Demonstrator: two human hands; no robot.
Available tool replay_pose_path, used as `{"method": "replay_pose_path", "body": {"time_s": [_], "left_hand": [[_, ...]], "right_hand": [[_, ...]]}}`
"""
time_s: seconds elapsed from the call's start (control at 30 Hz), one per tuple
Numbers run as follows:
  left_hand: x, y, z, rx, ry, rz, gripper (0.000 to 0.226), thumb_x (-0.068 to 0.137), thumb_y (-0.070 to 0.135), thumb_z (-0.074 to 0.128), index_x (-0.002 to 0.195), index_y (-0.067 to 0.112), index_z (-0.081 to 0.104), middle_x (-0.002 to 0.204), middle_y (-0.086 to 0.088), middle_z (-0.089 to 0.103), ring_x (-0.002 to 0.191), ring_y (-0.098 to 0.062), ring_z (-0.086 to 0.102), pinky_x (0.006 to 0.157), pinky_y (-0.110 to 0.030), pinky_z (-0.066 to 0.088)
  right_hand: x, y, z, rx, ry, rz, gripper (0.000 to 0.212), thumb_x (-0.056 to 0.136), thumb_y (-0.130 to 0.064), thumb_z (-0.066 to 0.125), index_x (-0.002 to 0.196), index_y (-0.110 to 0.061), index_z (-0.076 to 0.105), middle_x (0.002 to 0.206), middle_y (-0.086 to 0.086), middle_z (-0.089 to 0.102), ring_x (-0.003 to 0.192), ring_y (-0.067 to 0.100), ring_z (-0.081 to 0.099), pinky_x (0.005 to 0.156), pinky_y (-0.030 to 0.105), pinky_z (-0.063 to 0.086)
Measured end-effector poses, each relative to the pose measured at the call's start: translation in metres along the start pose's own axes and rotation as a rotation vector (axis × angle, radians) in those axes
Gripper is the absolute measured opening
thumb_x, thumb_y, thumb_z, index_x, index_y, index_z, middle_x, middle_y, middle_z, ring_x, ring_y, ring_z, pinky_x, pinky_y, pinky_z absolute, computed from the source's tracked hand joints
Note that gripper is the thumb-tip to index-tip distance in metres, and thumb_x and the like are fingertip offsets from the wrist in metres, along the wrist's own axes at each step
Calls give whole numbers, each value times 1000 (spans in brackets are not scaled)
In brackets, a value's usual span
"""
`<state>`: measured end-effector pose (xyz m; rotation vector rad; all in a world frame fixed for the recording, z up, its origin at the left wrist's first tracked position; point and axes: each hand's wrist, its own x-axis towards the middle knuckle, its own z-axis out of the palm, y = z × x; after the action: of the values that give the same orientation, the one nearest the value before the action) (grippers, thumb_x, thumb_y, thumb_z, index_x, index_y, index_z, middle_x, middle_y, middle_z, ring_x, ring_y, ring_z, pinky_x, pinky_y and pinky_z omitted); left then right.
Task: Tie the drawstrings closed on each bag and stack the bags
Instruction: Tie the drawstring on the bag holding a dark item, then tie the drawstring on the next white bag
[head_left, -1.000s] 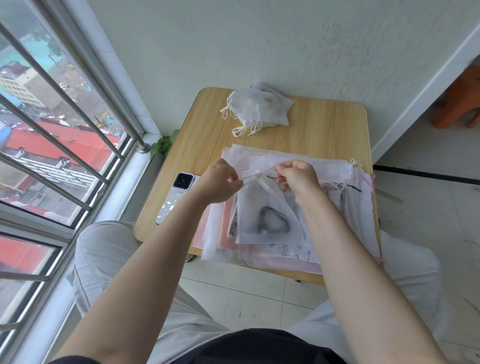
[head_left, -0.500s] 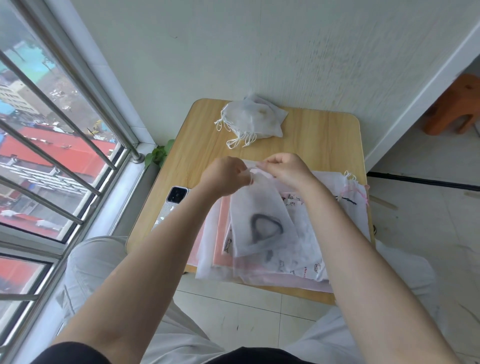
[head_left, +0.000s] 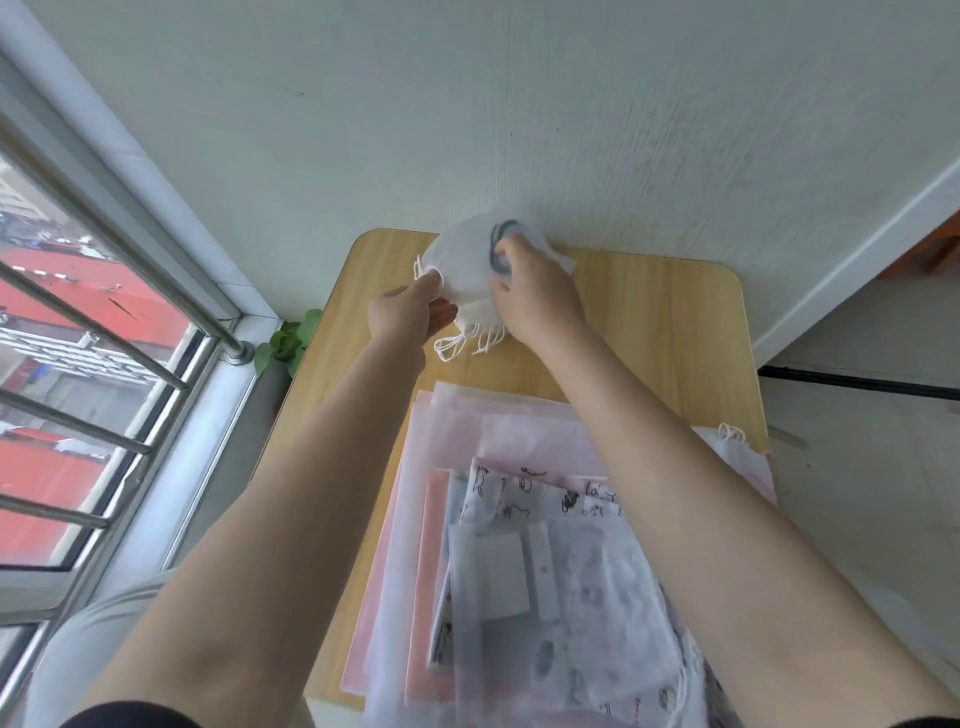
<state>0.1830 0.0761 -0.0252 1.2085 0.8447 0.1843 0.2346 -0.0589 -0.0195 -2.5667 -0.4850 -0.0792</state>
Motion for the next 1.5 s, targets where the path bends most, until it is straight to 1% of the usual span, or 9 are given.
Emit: {"method": "replay_pose_path", "body": {"time_s": [0.4,0.5,0.63,0.8,0.9,1.0,1.13,1.27,1.5], "left_hand": [[21,-27,-14,208,25,-92,25,87,32,70,98,11,64,86,-3,63,70,-16,60,64,-28,55],[0,-21,-18,234,58,-13,37,85,37,71,110,13,58,89,0,62,72,-15,60,61,-27,51],[-38,-23,-28,340,73,83,10,92,24,56,97,15,57,72,0,56,69,-20,54,58,-29,42],[-92,-43,-40,764,-283,151,12,87,21,62,80,13,68,72,-3,64,61,-19,56,50,-23,40],[-118,-56,-38,1203,-474,218,30,85,40,66,82,12,74,82,-3,72,78,-19,67,69,-29,53],[-141,-72,-40,1547,-546,326,48,79,54,57,92,12,77,97,-2,72,96,-22,65,88,-33,52],[-151,-87,-53,1425,-522,414,17,81,29,71,90,16,77,85,7,61,86,-16,57,75,-22,46],[-155,-98,-56,1511,-556,461,22,79,26,75,100,22,75,106,0,52,96,-19,56,87,-32,49],[-157,-91,-63,1431,-384,408,30,87,30,65,87,2,75,88,-18,66,84,-30,62,70,-37,49]], "right_hand": [[-3,16,42,83,-114,71,55,90,-24,65,139,-13,43,135,12,47,120,30,49,92,44,49],[-20,12,27,108,-73,67,46,91,-22,63,133,-11,49,134,12,48,120,30,49,95,43,47],[-58,9,4,162,-174,105,18,93,-22,57,105,-11,65,111,5,64,101,23,59,84,33,49],[-121,2,-22,220,-508,121,11,90,-20,59,86,-14,67,83,3,70,70,18,60,69,30,49],[-150,1,-29,44,-672,124,17,87,-24,61,75,-12,65,67,2,59,62,19,52,56,25,42],[-172,7,-26,-106,-794,138,13,83,-26,70,87,-14,70,87,5,67,76,22,60,62,25,42],[-192,12,-19,-258,-758,96,43,77,-25,76,117,-22,61,119,4,59,110,27,57,86,35,45],[-205,15,-11,-377,-722,66,44,91,-21,59,134,-24,52,133,10,42,130,30,36,104,47,32],[-201,15,-13,-208,-379,15,18,91,-23,58,107,-28,63,118,5,48,122,28,40,100,40,27]]}}
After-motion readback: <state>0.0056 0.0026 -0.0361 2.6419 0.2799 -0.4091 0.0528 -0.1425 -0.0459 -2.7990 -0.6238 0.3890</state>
